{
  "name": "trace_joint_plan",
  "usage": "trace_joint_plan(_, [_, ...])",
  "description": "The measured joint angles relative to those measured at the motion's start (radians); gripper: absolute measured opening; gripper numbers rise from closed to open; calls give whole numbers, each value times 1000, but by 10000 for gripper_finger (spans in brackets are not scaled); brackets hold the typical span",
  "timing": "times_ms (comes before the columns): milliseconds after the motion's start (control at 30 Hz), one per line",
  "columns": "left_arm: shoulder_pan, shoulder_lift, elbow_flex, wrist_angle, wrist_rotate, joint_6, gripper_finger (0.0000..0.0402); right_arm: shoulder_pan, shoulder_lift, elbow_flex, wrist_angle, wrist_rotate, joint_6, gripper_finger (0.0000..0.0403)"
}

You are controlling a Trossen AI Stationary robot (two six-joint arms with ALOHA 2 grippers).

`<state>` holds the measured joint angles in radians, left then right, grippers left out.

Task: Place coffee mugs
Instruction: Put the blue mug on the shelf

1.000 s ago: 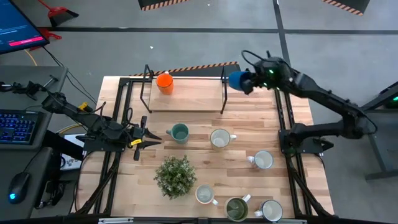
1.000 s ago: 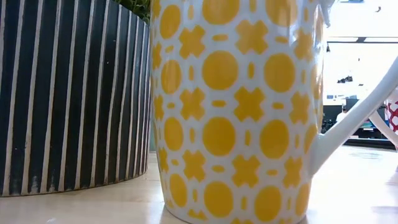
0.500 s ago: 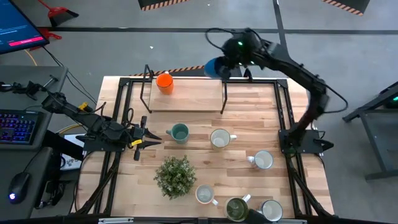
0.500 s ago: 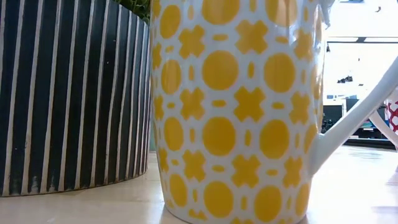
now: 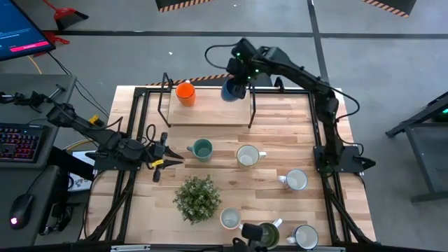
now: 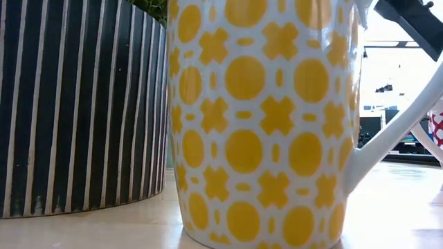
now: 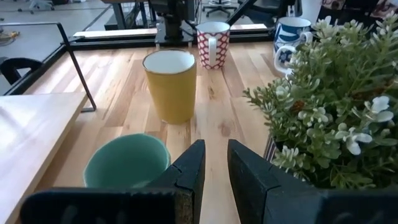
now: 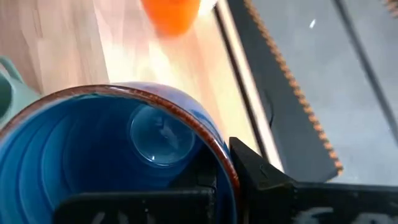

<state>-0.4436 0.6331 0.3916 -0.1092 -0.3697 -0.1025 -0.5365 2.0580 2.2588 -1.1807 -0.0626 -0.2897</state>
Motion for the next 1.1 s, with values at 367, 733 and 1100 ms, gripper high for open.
trace_joint_plan(367, [0,47,0,17,0,-1,60,29,114,-15,-13,-63,-33,0])
trace_joint_plan(733, [0,65,0,60,1,0,60,49,180,-16,-35,-43,-60,0])
trace_joint_plan(1100, [0,65,0,60,1,0,60,46,180,-16,-49,-8,-3,0])
